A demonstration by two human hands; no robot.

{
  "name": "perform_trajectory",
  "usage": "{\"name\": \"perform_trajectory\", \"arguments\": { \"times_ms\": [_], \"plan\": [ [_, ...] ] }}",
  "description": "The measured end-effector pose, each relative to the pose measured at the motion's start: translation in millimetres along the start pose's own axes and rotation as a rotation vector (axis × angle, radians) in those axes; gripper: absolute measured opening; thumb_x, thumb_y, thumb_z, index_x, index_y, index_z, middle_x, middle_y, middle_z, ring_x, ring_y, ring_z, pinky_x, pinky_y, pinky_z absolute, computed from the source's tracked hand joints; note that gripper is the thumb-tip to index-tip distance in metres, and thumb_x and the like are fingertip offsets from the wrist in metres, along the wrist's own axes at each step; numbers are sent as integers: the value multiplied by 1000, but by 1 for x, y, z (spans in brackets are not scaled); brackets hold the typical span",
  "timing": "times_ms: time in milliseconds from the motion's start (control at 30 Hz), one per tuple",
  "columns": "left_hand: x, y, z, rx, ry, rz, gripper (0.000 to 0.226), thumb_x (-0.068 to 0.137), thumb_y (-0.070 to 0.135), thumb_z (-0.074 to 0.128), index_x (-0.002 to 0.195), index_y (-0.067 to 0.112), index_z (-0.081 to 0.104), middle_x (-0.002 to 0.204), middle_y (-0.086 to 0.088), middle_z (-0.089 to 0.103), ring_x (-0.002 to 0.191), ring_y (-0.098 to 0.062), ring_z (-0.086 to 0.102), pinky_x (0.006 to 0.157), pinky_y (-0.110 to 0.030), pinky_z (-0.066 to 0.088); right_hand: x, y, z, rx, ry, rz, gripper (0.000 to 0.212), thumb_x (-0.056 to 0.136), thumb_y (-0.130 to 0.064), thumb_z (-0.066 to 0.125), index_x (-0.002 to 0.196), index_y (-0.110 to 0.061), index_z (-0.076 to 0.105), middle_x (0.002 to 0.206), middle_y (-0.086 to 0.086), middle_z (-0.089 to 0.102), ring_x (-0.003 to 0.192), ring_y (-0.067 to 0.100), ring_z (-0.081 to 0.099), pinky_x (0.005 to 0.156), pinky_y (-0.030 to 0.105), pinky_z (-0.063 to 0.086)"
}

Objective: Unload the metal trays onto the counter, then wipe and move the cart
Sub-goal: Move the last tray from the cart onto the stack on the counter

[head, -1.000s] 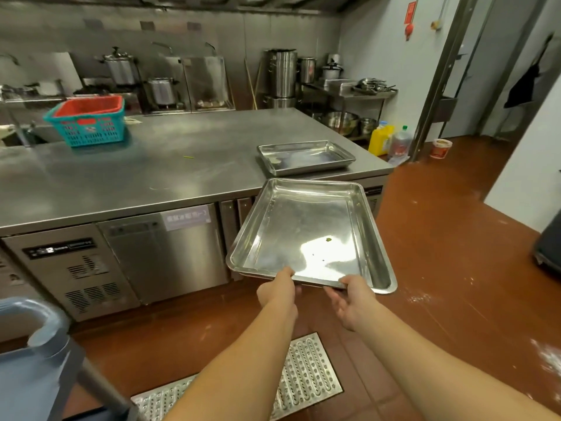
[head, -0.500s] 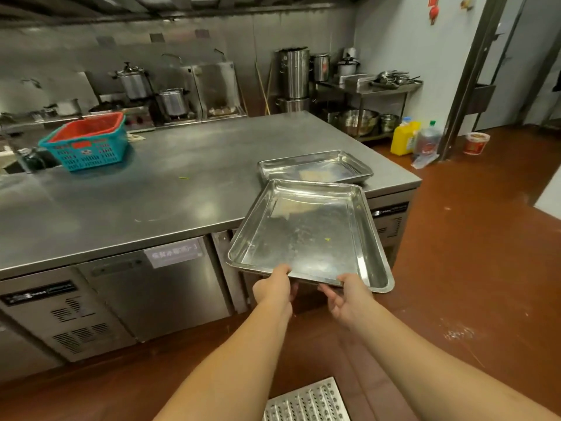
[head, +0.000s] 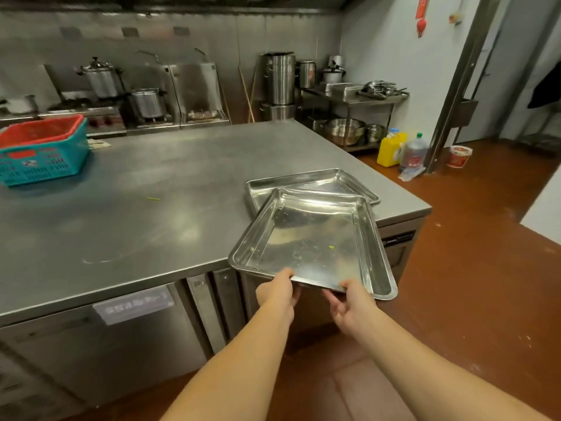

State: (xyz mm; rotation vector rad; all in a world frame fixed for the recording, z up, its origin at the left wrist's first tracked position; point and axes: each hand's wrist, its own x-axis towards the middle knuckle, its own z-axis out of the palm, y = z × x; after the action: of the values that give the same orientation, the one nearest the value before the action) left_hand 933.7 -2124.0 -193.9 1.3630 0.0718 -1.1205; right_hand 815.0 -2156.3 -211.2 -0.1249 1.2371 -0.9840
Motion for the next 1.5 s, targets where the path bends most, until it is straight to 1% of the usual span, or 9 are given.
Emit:
{"name": "perform_trajectory", "arguments": {
  "times_ms": [233,433,533,667,833,1000,1200,1367,1500],
  "plan": [
    [84,37,41,44,-62,-97,38,77,8,73,111,0,59,109,-18,64,98,-31,64,56,-33,55,38,-30,68,-110,9,-96,39,94,-7,50,132,-7,42,131,12,46,77,28,68,31,16,34],
    [128,52,77,290,-136,-57,37,85,26,70,114,9,55,101,-9,65,78,-22,70,55,-27,54,72,-60,100,-164,-4,-99,37,97,-11,48,133,-6,42,83,9,52,85,28,67,53,26,45],
    [146,56,90,474,-139,-16,41,88,39,64,116,11,56,106,-6,68,70,-13,70,48,-20,46,96,-74,108,-181,0,-78,36,98,-11,46,133,-7,42,82,9,50,84,27,67,57,28,50],
    [160,45,116,535,-169,-52,43,87,43,64,115,11,60,91,-7,73,67,-9,69,48,-19,44,132,-91,107,-130,67,-90,35,96,-11,43,131,-8,43,87,11,55,94,30,66,76,34,52],
    [179,38,171,488,-155,-47,34,92,37,60,113,9,60,87,-6,73,74,-11,69,49,-18,43,178,-128,104,-61,-8,-14,41,98,-15,45,138,-11,39,133,19,51,81,23,64,77,32,53],
    [205,42,212,453,-126,-64,24,93,33,59,105,12,61,84,-2,72,73,-10,67,54,-21,44,214,-159,114,-17,-80,28,36,97,-14,47,132,-11,42,125,22,57,87,27,67,50,26,57],
    [235,49,208,373,55,50,25,87,22,65,103,2,62,84,-10,69,66,-18,66,47,-25,47,201,-142,133,-122,-120,198,11,96,-23,53,96,-12,54,86,19,66,83,23,68,57,28,57],
    [252,80,193,420,36,99,31,82,7,71,110,5,57,101,-15,68,85,-27,68,51,-29,55,194,-110,164,-274,-251,322,38,95,-43,51,102,-9,65,101,11,69,83,20,67,61,27,53],
    [269,98,185,420,46,152,29,80,-2,69,108,4,63,102,-15,69,87,-27,68,48,-26,55,185,-105,178,-608,-459,276,36,94,-41,53,104,-9,67,95,5,72,80,18,69,69,27,53]
  ]
}}
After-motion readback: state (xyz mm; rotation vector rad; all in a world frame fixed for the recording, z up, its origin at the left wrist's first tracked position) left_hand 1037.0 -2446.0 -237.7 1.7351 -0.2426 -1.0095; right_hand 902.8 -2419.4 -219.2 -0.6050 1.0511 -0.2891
